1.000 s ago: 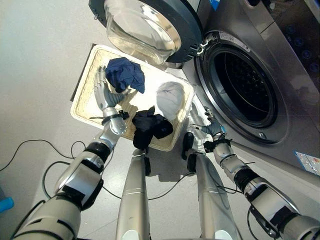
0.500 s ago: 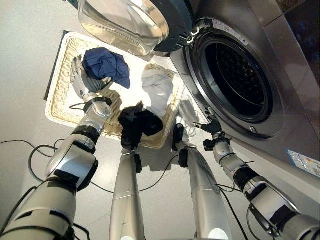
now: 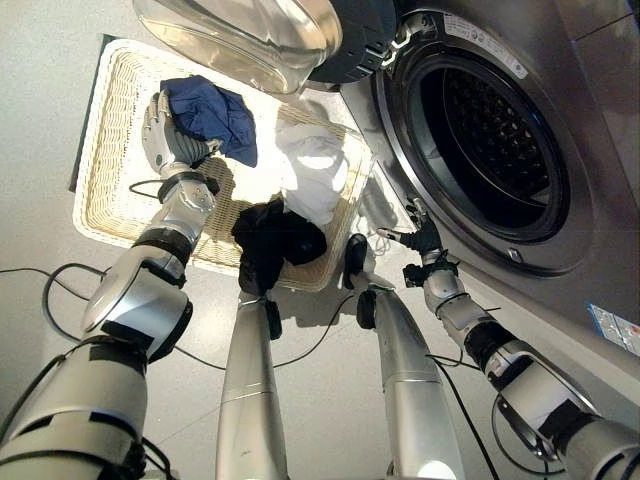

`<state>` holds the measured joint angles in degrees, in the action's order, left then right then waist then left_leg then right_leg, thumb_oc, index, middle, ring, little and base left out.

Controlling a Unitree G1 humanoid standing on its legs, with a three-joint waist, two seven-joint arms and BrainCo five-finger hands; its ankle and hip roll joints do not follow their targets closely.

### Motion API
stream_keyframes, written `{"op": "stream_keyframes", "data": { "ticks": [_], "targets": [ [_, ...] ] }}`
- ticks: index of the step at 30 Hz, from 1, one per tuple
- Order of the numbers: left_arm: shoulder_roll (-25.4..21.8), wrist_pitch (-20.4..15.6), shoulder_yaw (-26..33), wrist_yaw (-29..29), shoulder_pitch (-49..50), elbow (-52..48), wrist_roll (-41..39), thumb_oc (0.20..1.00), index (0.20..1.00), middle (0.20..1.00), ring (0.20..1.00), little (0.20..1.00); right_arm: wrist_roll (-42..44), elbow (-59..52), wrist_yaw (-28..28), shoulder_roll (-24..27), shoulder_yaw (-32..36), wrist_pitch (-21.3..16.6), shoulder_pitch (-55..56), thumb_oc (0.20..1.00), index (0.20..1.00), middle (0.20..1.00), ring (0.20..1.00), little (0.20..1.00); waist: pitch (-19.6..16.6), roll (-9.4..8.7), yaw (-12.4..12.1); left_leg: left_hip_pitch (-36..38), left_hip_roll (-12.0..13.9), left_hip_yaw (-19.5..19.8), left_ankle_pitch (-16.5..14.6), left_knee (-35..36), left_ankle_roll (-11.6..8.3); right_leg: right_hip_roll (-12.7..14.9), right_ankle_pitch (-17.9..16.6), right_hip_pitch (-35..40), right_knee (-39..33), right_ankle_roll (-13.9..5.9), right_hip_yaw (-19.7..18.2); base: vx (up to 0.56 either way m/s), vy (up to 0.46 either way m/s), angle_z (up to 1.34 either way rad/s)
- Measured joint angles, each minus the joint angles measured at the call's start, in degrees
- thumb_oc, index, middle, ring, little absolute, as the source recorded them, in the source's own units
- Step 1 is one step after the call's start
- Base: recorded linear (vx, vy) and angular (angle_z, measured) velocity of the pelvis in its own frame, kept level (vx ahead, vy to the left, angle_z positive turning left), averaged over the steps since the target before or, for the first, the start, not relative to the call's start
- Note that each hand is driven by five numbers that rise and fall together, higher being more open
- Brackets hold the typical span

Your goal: Put the clothes into the washing machine.

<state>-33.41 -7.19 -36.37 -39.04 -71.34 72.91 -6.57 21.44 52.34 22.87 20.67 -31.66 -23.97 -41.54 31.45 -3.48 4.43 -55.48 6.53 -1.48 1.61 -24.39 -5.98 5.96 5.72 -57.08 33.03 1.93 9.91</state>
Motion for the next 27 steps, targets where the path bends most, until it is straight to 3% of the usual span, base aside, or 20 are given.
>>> {"op": "stream_keyframes", "data": {
  "ticks": [17,18,27],
  "targets": [
    [-2.8,4.0,-0.9,4.3,-6.1,2.2,-3.7,1.0,1.0,1.0,1.0,1.0,3.0,-0.4,-0.2,3.6,0.5,-2.2,-5.6,1.0,1.0,1.0,1.0,1.0,-0.2,-0.26,0.8,-4.2,-0.4,-1.6,1.2,2.8,0.71,0.3,-1.7,-5.0,-2.4,-0.4,-0.6,0.0,0.023,-0.02],
    [-2.8,4.6,-1.0,5.2,-6.4,2.3,-3.7,0.2,0.2,0.2,0.2,0.2,3.1,-0.4,-0.2,3.7,0.5,-2.3,-6.0,1.0,1.0,1.0,1.0,1.0,-0.2,-0.26,0.8,-4.2,-0.4,-1.6,1.3,2.9,0.82,0.3,-1.8,-5.1,-2.6,-0.43,-0.6,0.0,0.062,-0.01],
    [-3.8,5.7,-2.9,5.4,-7.6,1.9,-3.7,0.2,0.2,0.2,0.2,0.2,6.3,-1.6,-1.2,5.0,1.7,-3.7,-7.3,1.0,1.0,1.0,1.0,1.0,-0.3,-0.25,0.8,-4.0,-0.6,-2.6,2.4,4.6,1.24,0.0,-3.2,-5.3,-4.4,-0.93,-1.3,0.0,0.008,-0.02]
  ]
}}
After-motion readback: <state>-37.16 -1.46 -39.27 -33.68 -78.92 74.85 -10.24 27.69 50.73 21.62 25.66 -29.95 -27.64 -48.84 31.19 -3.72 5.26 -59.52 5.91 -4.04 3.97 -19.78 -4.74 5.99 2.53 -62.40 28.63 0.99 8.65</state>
